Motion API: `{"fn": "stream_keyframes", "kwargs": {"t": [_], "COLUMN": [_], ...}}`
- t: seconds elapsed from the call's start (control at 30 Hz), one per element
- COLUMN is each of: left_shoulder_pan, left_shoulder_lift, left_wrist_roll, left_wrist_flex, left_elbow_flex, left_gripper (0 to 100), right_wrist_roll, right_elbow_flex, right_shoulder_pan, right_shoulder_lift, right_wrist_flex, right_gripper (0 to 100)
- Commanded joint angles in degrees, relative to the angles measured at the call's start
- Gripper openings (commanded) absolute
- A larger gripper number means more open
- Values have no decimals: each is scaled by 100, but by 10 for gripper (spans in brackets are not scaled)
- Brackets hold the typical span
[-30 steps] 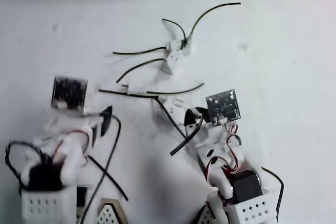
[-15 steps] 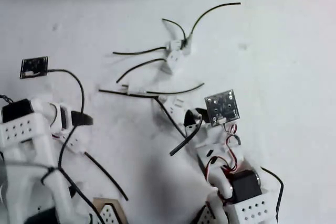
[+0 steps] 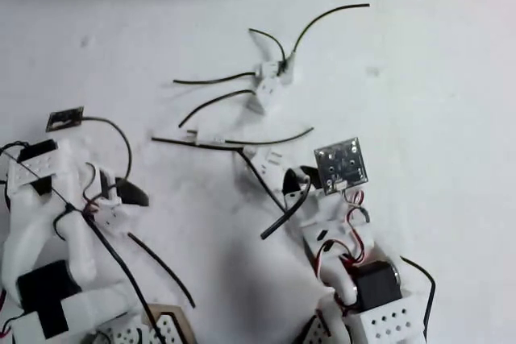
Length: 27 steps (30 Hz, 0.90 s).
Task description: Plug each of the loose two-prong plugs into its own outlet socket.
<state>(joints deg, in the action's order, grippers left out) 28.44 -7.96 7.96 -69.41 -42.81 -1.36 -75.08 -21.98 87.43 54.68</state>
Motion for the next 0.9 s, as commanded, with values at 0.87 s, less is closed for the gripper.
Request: {"fn": "stream_keyframes", "kwargs": {"t": [0.87], "left_shoulder_pan": [-1710], "left_shoulder_lift": [629], "left_wrist_roll": [229], "left_wrist_flex": [-695], "left_elbow_flex": [1908], "left_gripper": [72], "right_wrist_roll": [-18], "right_elbow_flex": [35], "right_shoulder_pan": [22], "right_shoulder_lift": [48], "right_wrist_flex": [22], "right_gripper": [17]}}
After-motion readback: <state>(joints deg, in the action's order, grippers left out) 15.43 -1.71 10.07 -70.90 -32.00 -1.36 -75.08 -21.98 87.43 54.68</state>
